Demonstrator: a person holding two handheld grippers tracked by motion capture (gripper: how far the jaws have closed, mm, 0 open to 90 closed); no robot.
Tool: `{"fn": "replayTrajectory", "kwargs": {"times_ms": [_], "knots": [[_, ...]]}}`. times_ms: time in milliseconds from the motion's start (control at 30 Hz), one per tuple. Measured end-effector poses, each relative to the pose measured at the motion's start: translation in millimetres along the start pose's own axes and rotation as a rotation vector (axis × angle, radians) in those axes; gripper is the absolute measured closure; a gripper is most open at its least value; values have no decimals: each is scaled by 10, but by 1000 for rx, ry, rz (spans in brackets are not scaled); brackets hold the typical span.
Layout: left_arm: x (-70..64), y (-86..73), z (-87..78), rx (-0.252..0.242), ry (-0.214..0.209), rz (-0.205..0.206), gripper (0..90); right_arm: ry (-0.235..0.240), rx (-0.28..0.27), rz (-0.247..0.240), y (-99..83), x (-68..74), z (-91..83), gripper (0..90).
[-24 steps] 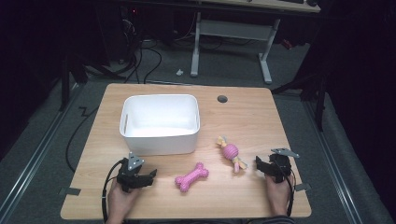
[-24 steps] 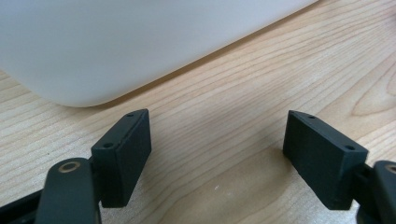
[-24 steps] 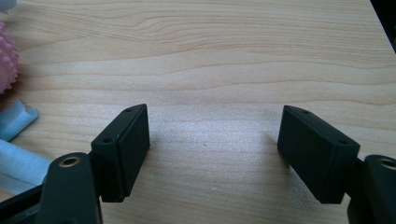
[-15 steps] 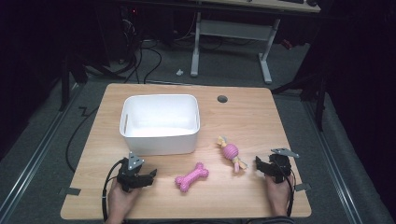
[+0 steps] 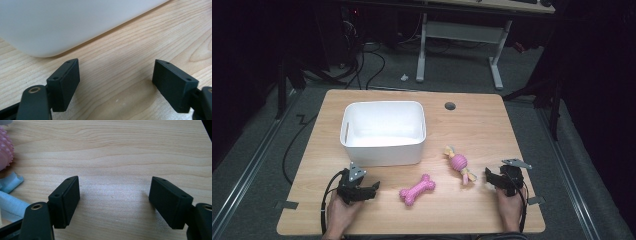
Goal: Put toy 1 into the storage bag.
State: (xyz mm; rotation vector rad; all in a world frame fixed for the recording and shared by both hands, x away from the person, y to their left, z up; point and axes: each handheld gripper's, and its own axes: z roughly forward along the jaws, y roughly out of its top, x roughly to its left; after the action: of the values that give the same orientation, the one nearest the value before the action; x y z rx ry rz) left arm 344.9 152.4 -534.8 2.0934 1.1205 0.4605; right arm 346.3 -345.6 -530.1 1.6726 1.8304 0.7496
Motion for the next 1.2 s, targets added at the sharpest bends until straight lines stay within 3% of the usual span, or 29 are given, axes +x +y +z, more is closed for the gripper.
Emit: {"fn": "replayTrajectory", "kwargs": {"times_ms": [567, 867, 1133, 1200], "knots": [[17, 31, -73, 30, -18, 8, 277, 2, -3, 1, -2, 3, 1, 249], [7, 86, -165, 34, -59, -28, 330, 2, -2, 3, -2, 5, 0, 249], [-74, 184, -242, 30, -64, 6, 336, 2, -1, 6, -4, 9, -2, 249], [-91, 218, -263, 28, -82, -1, 331, 2, -1, 6, -4, 9, -2, 248]]}}
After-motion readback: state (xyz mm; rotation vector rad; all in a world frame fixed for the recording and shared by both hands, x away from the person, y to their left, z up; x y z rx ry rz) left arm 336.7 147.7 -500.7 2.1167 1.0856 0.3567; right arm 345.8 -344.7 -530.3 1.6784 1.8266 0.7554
